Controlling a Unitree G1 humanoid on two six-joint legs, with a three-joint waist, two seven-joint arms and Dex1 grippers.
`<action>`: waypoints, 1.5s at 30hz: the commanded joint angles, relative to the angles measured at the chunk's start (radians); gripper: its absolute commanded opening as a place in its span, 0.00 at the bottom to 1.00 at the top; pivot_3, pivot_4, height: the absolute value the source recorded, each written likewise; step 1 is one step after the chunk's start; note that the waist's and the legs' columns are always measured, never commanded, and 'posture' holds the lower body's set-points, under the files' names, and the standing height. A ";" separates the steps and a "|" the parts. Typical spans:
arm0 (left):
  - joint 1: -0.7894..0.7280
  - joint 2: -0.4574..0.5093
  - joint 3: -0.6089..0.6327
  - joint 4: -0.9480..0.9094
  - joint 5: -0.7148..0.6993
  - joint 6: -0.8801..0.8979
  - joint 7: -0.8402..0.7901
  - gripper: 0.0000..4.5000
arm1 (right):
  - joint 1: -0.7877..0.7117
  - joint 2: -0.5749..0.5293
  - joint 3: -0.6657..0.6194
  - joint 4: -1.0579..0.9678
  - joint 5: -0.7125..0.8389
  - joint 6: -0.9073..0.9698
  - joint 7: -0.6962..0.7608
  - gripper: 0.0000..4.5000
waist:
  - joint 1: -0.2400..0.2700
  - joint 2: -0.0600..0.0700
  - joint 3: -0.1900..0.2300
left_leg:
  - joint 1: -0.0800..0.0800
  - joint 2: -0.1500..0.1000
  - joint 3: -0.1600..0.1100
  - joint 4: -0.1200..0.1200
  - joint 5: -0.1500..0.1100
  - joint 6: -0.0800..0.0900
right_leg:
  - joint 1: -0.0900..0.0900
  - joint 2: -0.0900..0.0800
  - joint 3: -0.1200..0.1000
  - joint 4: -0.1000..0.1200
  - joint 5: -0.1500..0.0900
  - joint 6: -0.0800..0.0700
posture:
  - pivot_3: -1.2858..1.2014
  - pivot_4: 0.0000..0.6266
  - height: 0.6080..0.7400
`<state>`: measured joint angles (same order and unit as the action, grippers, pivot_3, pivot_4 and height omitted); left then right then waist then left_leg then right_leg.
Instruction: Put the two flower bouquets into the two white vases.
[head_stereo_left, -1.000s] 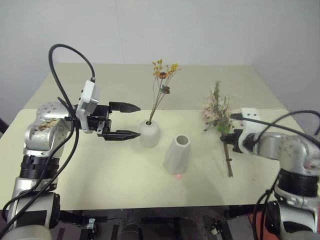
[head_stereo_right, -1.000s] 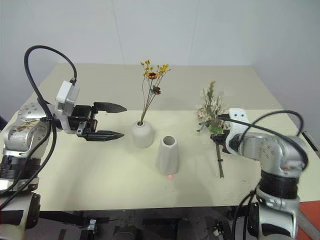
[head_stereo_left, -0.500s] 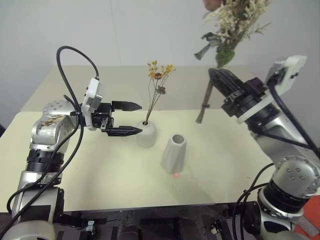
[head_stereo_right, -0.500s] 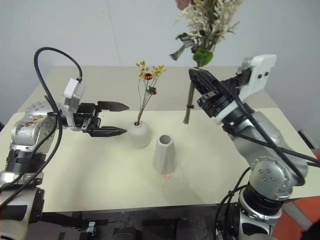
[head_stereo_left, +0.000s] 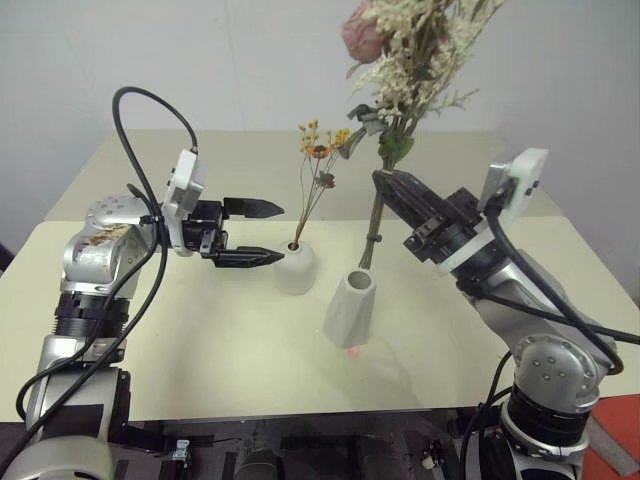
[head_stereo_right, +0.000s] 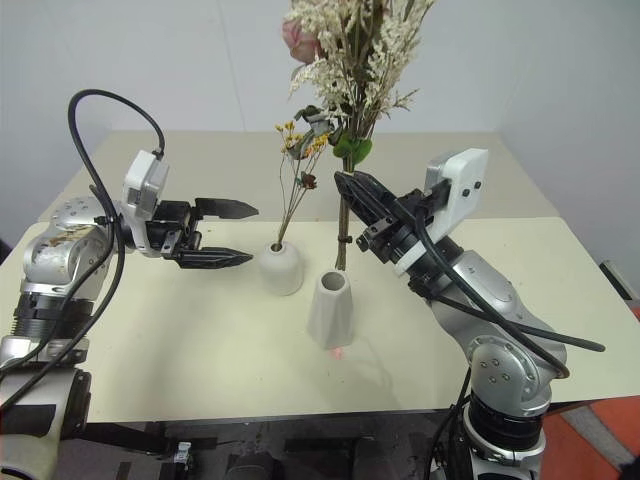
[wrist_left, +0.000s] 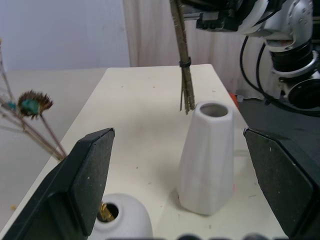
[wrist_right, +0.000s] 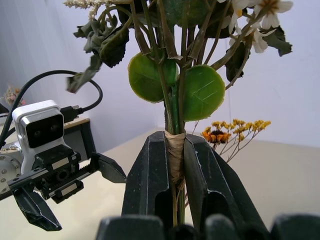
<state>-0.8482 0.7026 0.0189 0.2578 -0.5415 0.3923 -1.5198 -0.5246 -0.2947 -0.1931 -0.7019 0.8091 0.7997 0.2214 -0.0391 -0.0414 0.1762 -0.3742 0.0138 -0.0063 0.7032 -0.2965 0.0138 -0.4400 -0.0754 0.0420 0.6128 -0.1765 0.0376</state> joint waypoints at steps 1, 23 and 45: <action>-0.035 0.008 0.021 0.012 -0.008 -0.006 -0.014 1.00 | -0.020 -0.020 -0.008 -0.012 0.001 -0.063 0.017 0.04 | 0.000 0.000 0.000 | 0.000 0.000 0.000 0.000 0.000 0.000 | 0.000 0.000 0.000 0.000 0.000 0.000 | 0.52 0.24 1.00; -0.062 0.084 0.091 0.012 -0.076 0.100 -0.055 1.00 | -0.010 -0.098 -0.016 0.041 0.175 -0.089 0.051 0.04 | -0.002 0.000 0.000 | 0.000 0.000 0.000 -0.001 0.000 0.000 | 0.000 0.000 0.000 0.000 0.000 0.000 | 0.52 0.24 1.00; -0.023 0.127 0.104 -0.062 -0.104 0.146 -0.058 1.00 | 0.067 -0.111 0.039 0.074 0.120 -0.127 0.116 0.04 | -0.001 0.000 0.000 | 0.000 0.000 0.000 0.000 0.000 0.000 | 0.000 0.000 0.000 -0.001 0.000 0.000 | 0.52 0.24 1.00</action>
<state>-0.8586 0.8139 0.0994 0.2234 -0.6316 0.5442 -1.5762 -0.4556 -0.4048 -0.1551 -0.6142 0.9402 0.7080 0.3249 -0.0396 -0.0412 0.1763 -0.3740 0.0140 -0.0059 0.7028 -0.2964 0.0137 -0.4402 -0.0754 0.0423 0.6122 -0.1768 0.0375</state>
